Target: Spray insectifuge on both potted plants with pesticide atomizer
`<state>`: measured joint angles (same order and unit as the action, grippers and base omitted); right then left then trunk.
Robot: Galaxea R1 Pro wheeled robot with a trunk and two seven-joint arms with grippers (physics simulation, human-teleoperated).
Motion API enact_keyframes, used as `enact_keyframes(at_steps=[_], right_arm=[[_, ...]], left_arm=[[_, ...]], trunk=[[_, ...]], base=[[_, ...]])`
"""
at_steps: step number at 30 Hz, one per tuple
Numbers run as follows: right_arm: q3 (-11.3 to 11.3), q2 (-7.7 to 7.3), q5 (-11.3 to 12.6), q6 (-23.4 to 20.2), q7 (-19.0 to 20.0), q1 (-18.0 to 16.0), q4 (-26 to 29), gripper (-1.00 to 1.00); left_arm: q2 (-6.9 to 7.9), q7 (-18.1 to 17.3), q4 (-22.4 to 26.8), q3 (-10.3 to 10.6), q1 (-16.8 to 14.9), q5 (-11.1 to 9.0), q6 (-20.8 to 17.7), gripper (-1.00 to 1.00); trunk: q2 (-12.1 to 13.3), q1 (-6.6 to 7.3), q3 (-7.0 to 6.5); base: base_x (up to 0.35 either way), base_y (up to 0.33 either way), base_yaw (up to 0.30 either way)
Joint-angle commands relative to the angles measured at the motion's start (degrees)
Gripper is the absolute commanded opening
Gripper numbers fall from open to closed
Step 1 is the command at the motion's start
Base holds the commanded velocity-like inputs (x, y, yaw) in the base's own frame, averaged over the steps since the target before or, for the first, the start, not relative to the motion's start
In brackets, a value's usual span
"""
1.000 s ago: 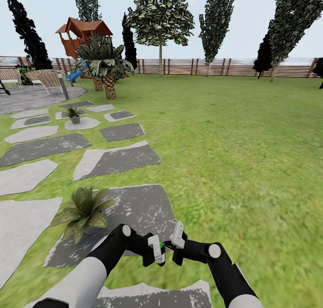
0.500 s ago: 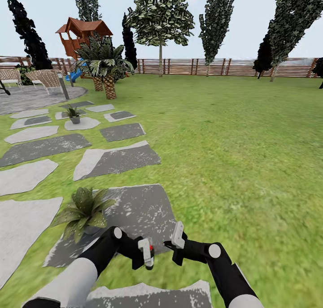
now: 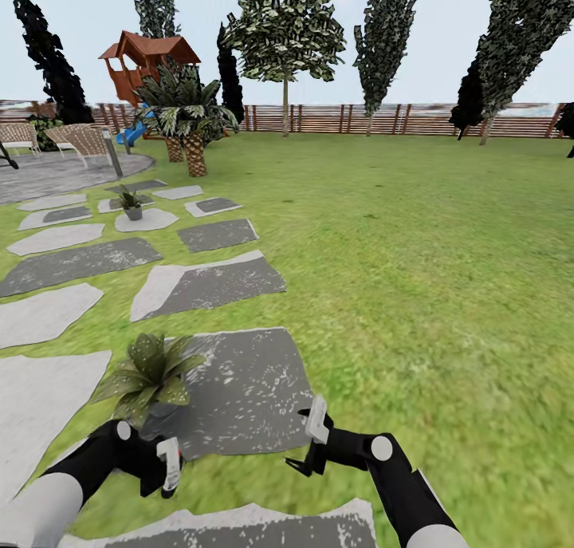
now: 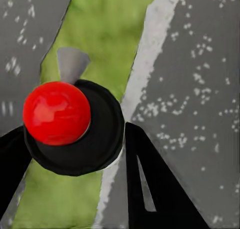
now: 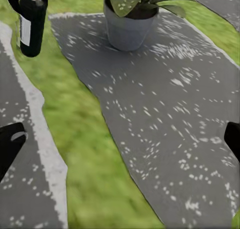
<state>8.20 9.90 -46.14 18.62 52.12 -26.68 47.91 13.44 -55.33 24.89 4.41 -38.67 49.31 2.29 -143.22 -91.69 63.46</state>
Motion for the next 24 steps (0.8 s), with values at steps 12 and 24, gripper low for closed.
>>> enact_keyframes(at_steps=[12,24], right_arm=[[3.94,-11.82,-0.17,2.68,-28.39,0.05,-28.76,1.0],[4.4,-12.48,18.96,5.02,-61.03,0.16,-35.29,1.0]], left_arm=[[0.1,30.54,-16.39,-17.44,5.37,-27.36,11.89,-1.0],[0.32,40.25,-16.95,-17.66,16.6,-43.08,23.59,-1.0]], trunk=[[-0.02,0.01,0.05],[-0.02,0.01,0.05]], base=[[0.0,0.0,0.0],[0.0,0.0,0.0]])
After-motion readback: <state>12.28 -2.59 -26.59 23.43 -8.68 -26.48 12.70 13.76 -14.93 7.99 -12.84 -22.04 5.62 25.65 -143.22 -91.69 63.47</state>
